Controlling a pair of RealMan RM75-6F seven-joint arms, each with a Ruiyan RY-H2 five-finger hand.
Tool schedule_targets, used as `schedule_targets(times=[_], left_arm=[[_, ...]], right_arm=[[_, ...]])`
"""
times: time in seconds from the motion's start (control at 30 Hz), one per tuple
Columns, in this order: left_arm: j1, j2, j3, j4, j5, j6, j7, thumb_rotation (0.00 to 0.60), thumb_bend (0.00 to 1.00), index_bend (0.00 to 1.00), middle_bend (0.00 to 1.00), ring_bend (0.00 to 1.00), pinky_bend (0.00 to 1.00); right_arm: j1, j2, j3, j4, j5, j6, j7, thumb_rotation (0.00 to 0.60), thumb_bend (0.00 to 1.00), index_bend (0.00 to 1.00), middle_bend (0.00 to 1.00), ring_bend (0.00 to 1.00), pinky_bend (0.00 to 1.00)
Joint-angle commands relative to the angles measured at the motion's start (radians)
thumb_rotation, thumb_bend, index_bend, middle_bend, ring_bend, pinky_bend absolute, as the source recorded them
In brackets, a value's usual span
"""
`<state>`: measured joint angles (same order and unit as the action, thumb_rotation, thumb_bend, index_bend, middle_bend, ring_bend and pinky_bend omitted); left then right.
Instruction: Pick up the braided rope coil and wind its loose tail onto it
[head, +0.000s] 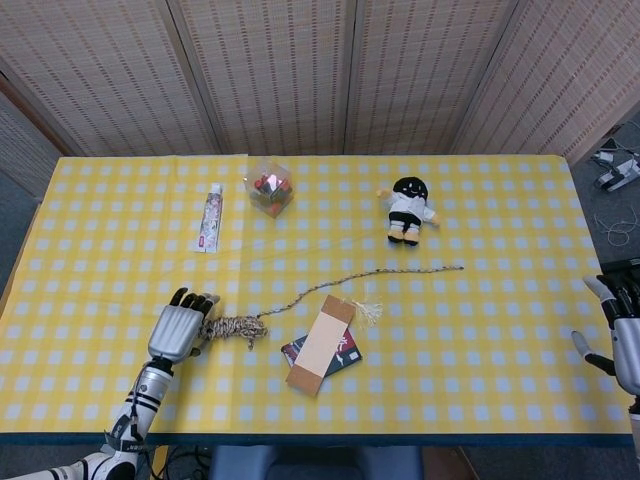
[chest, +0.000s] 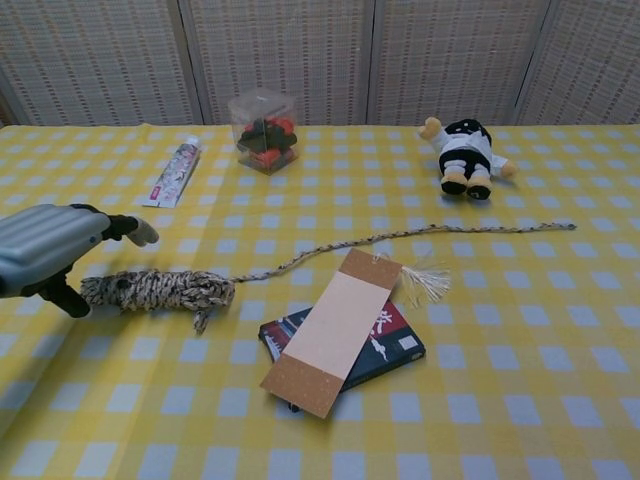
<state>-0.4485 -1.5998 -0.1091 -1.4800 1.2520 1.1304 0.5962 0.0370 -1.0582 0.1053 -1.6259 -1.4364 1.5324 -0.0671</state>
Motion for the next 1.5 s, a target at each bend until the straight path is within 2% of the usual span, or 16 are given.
schedule_targets(times=[0.03,0.2,0.37,0.93,1.23,1.5], left_arm=[[-0.011,0.004,0.007,-0.016,-0.018,-0.015,0.027,0.6,0.23,0.31,0.23,0.22,0.1],[-0.021,-0.005,0.004,-0.019,-0.036,-0.019,0.043,0.6,0.23,0.37,0.23,0.22,0.1],[-0.033,-0.018,-0.001,-0.007,-0.065,-0.023,0.055,0.6,0.23,0.43,0.28,0.24,0.1],[-0.06,-0.038,0.0,0.018,-0.116,-0.032,0.052,0.593,0.23,0.53,0.41,0.32,0.1],[-0.075,-0.058,-0.011,0.057,-0.124,-0.026,0.031,0.539,0.24,0.62,0.56,0.43,0.1],[-0.092,-0.057,-0.025,0.093,-0.125,-0.046,-0.022,0.523,0.25,0.71,0.66,0.53,0.13]], right_arm=[[0.0,-0.001,0.0,0.003,0.0,-0.001,0.004,0.6,0.24,0.16,0.16,0.08,0.2],[-0.002,-0.001,0.0,0.008,0.001,0.0,0.009,0.6,0.24,0.16,0.16,0.08,0.2],[-0.006,-0.002,-0.001,0.016,0.007,-0.003,0.019,0.6,0.24,0.16,0.16,0.08,0.2],[-0.013,-0.003,-0.003,0.024,0.01,-0.003,0.028,0.6,0.24,0.16,0.16,0.08,0.2],[-0.014,-0.003,-0.001,0.025,0.013,-0.005,0.029,0.6,0.24,0.16,0.16,0.08,0.2],[-0.017,-0.001,-0.001,0.023,0.014,-0.003,0.027,0.6,0.24,0.16,0.16,0.08,0.2]])
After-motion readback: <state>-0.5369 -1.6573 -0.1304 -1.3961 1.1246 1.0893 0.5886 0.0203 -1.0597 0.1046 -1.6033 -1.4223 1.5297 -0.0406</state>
